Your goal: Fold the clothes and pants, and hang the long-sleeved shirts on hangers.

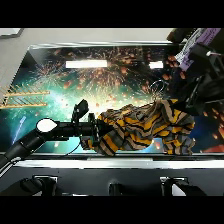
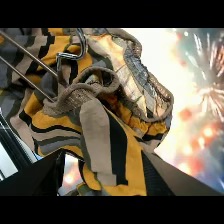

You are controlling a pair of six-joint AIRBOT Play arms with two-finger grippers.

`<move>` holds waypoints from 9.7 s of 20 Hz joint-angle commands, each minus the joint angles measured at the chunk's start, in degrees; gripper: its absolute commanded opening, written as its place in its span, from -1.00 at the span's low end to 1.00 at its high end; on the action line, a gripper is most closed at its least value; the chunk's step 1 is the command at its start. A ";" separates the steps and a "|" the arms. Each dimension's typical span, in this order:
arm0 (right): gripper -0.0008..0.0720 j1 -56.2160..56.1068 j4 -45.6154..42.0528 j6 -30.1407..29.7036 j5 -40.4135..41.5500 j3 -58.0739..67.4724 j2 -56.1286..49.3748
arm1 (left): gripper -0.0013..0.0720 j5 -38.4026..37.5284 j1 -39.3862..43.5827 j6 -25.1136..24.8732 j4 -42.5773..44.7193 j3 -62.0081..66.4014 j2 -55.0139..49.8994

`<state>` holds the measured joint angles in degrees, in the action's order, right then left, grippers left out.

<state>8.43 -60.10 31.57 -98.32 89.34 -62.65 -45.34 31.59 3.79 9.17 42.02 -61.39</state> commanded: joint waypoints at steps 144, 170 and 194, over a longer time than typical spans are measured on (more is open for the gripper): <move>-0.93 -6.14 -15.10 11.61 -5.01 -0.20 -1.81 | -0.92 11.19 -2.10 65.24 15.08 43.69 -33.35; -0.93 -23.45 -10.86 14.32 12.48 2.54 -3.52 | 0.04 -10.80 1.33 97.18 58.36 52.65 -21.81; -0.92 -23.45 -7.37 -6.36 14.03 2.40 -7.72 | 0.86 -21.05 -18.62 19.21 42.82 36.17 -11.37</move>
<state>-14.98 -68.53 25.82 -84.12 91.77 -70.28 -67.42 12.53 32.08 56.86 81.84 -72.58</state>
